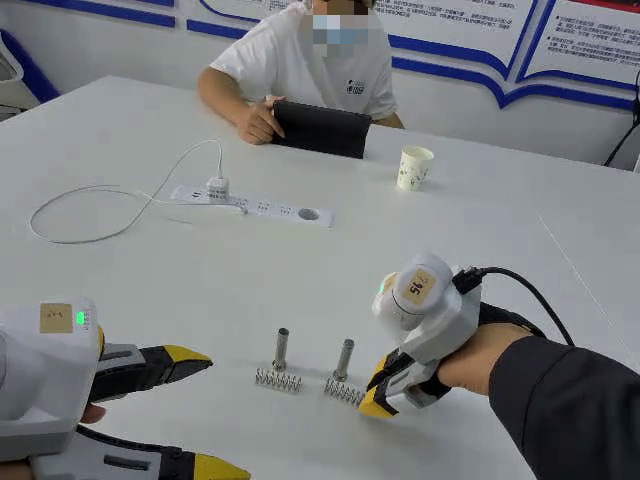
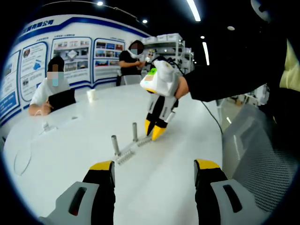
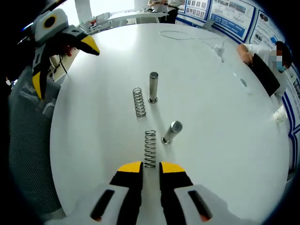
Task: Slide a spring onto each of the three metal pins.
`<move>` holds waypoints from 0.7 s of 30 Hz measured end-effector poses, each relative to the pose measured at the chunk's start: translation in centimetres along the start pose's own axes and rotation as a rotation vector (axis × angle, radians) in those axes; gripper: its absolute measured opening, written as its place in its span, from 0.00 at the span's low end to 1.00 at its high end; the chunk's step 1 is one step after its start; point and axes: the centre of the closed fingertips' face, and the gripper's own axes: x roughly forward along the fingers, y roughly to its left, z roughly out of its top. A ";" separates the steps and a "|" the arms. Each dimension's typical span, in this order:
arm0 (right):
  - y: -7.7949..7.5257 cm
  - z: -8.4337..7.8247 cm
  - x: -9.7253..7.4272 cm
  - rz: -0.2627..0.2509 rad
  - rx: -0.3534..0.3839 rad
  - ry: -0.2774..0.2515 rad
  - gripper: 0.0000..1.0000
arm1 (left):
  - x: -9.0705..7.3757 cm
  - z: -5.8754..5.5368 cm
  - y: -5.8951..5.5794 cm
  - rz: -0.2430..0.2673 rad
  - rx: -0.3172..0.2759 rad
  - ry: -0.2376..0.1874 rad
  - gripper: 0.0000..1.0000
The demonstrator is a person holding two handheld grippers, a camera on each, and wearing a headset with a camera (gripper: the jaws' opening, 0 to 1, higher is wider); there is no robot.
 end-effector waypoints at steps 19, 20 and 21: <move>0.1 -0.1 0.5 0.022 0.007 0.010 0.12 | 0.1 -0.2 0.0 -0.002 -0.008 0.005 0.68; 0.3 -0.1 0.5 0.026 0.008 0.013 0.12 | 0.1 -0.2 -0.1 -0.003 -0.008 0.004 0.68; 0.3 -0.1 0.5 0.027 0.006 0.014 0.12 | 0.1 -0.2 -0.1 -0.005 -0.008 0.005 0.68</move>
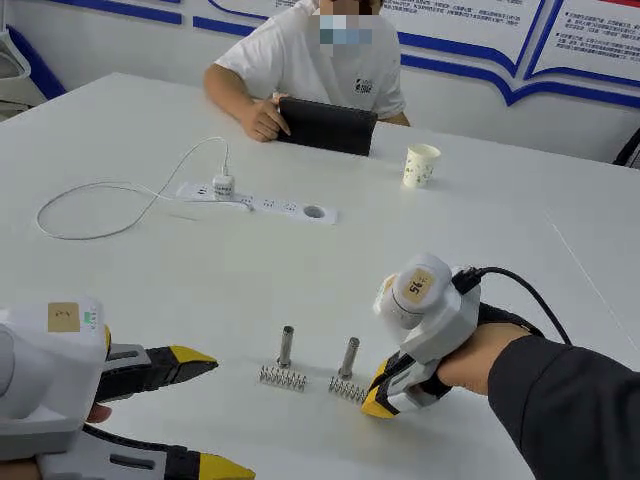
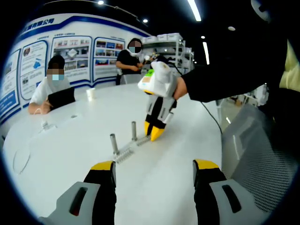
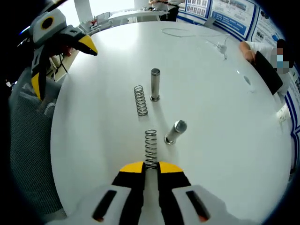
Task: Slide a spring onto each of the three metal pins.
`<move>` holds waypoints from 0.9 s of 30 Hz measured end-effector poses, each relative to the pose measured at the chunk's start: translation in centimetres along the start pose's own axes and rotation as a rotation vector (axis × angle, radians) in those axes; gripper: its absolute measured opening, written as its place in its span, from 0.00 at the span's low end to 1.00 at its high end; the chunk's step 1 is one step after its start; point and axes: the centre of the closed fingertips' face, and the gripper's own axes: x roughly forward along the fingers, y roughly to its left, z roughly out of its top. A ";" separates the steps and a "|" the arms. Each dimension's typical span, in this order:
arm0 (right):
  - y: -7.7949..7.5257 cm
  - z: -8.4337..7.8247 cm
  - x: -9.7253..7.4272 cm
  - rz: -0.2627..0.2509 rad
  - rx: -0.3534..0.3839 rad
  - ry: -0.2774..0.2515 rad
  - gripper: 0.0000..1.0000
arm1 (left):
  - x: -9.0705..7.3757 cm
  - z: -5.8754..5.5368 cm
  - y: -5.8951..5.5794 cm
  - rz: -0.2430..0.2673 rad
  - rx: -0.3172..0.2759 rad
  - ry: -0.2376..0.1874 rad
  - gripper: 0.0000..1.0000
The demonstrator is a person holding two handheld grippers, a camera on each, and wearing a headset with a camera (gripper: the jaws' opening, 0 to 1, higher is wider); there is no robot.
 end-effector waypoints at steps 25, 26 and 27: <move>5.0 1.5 -2.9 0.079 -0.137 -0.002 0.11 | 3.4 -0.1 -0.1 -0.093 0.050 0.043 0.56; 5.3 1.7 -3.1 0.081 -0.149 -0.002 0.11 | 3.5 -0.1 -0.2 -0.098 0.057 0.043 0.55; 5.5 1.8 -3.2 0.085 -0.159 -0.002 0.11 | 3.5 0.0 -0.3 -0.104 0.061 0.042 0.54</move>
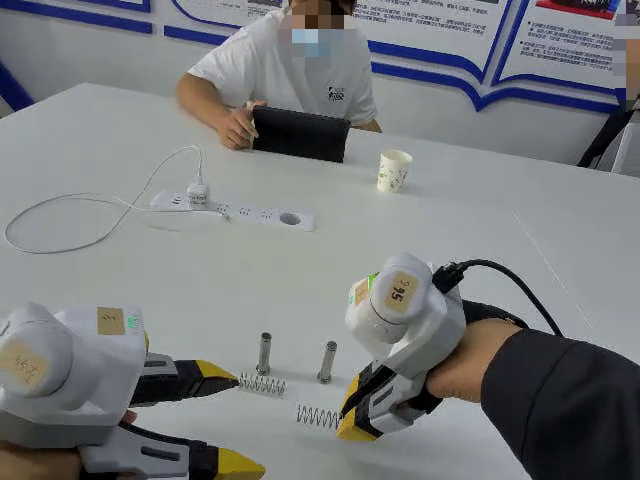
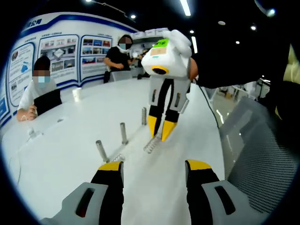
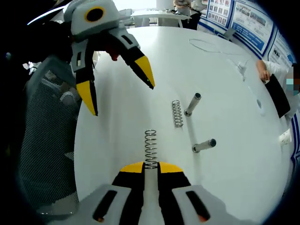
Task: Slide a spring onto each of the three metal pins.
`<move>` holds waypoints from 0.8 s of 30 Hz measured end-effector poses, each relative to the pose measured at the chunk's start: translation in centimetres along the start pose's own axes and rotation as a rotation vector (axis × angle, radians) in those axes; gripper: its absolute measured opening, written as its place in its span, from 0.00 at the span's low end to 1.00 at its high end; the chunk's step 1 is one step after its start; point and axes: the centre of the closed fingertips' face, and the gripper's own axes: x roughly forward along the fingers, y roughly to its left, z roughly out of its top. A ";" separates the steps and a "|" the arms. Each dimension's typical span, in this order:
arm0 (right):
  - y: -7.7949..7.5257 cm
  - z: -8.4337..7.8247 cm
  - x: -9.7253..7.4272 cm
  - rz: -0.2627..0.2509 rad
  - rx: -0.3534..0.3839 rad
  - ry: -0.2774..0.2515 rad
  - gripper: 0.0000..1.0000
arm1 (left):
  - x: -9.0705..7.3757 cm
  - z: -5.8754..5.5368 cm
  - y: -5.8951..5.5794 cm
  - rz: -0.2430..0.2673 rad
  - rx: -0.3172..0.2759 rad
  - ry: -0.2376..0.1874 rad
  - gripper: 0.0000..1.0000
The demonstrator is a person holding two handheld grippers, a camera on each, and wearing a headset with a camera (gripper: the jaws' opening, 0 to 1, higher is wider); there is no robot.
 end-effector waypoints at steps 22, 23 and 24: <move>3.1 2.6 -1.3 0.047 -0.132 0.001 0.11 | 1.7 0.6 -1.9 -0.074 0.119 0.005 0.33; 3.2 2.6 -1.4 0.050 -0.134 0.002 0.11 | 1.7 0.6 -2.0 -0.075 0.124 0.006 0.32; 3.3 2.7 -1.4 0.051 -0.141 0.002 0.11 | 1.7 0.6 -2.1 -0.078 0.129 0.005 0.30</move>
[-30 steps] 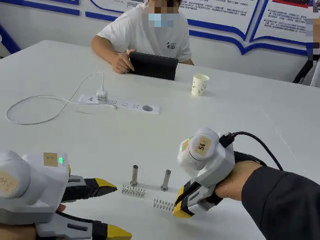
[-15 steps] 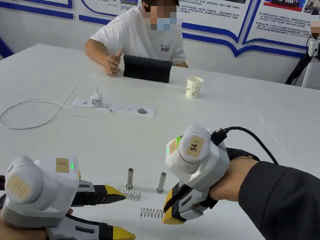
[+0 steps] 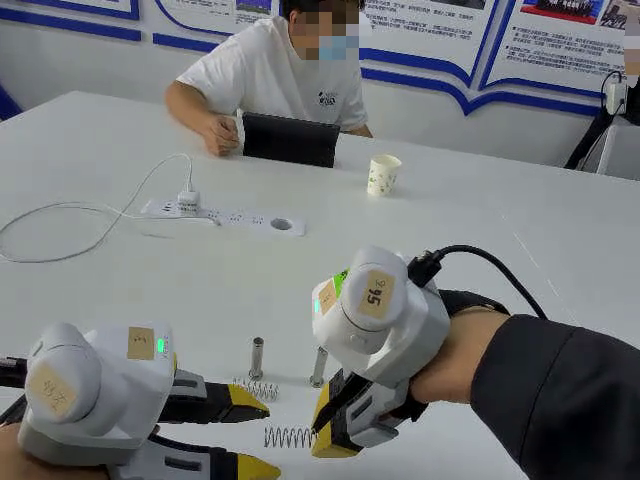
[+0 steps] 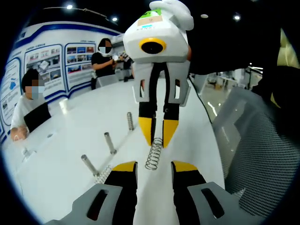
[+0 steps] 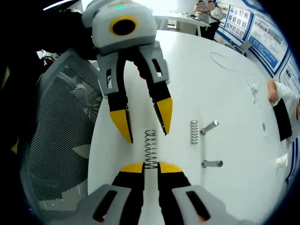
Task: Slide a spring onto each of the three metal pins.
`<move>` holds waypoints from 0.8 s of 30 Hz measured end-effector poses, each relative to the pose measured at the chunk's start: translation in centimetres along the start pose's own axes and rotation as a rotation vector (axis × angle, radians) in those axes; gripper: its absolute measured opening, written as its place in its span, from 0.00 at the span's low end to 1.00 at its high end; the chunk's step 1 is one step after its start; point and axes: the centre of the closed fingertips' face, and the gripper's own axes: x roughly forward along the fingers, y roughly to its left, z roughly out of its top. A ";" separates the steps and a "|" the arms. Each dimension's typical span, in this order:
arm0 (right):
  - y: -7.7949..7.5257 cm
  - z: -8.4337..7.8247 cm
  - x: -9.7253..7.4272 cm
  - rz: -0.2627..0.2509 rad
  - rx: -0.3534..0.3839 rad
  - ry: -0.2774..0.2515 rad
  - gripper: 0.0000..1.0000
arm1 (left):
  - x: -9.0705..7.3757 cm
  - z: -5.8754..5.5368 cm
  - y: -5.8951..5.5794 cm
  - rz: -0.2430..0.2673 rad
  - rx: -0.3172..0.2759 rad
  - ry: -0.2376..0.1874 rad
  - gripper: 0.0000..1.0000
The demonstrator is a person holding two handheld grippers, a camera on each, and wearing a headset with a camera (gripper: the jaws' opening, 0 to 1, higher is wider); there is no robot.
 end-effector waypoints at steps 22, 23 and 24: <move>1.0 0.5 0.0 0.022 -0.045 0.004 0.12 | 0.3 0.1 -0.9 -0.031 0.067 0.011 0.11; 1.0 0.5 0.0 0.023 -0.046 0.003 0.12 | 0.3 0.1 -1.0 -0.035 0.065 0.013 0.10; 1.1 0.5 0.0 0.025 -0.046 0.003 0.12 | 0.3 0.1 -1.0 -0.039 0.063 0.013 0.10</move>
